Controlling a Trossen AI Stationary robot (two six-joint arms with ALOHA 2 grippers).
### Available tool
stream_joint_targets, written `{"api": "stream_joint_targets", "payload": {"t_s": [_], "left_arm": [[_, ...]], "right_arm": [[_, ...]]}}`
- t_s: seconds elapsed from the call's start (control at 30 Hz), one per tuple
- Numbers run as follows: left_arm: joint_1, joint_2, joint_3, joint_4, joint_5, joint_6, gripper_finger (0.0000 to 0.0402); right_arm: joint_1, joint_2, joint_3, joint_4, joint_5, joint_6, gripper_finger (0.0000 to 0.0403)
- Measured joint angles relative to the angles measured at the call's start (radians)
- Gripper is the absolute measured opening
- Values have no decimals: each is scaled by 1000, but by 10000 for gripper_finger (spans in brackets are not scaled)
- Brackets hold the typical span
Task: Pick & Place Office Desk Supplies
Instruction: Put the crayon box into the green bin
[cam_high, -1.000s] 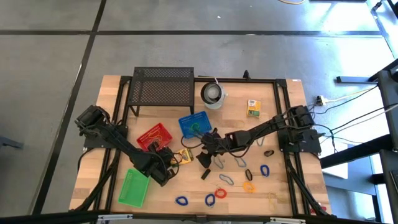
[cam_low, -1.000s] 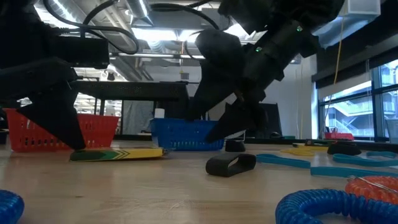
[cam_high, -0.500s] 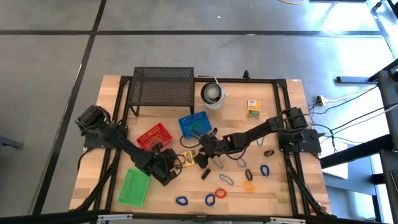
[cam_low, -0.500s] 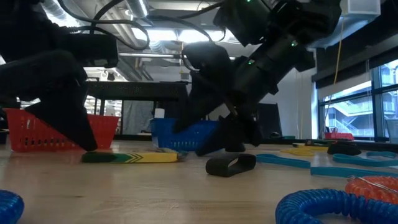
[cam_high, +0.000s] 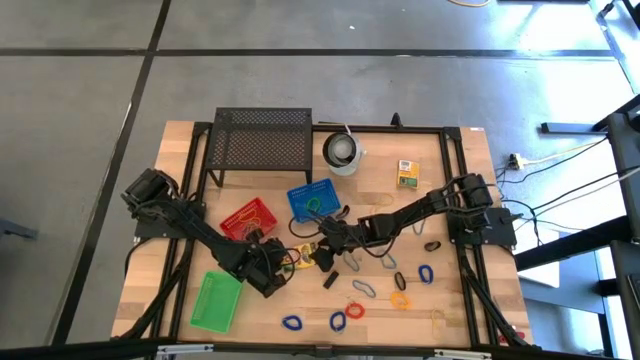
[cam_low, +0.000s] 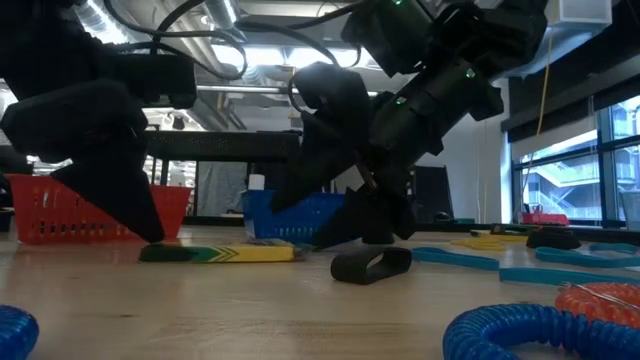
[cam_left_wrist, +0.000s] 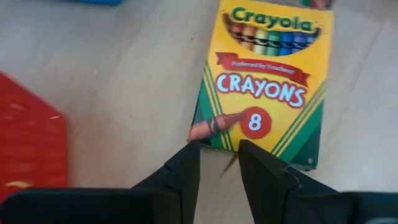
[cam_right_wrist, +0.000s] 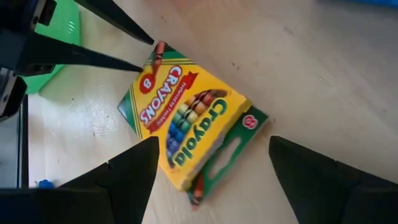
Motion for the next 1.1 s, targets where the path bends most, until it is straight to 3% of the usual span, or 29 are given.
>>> {"api": "stream_joint_targets", "payload": {"t_s": [0.3,1.1], "left_arm": [[31,0,0,52,5,46,108],[50,-1,1,74,11,83,111]], "right_arm": [[7,0,-1,-8,-9,0,258],[-2,2,-2,-39,-33,-72,43]]}}
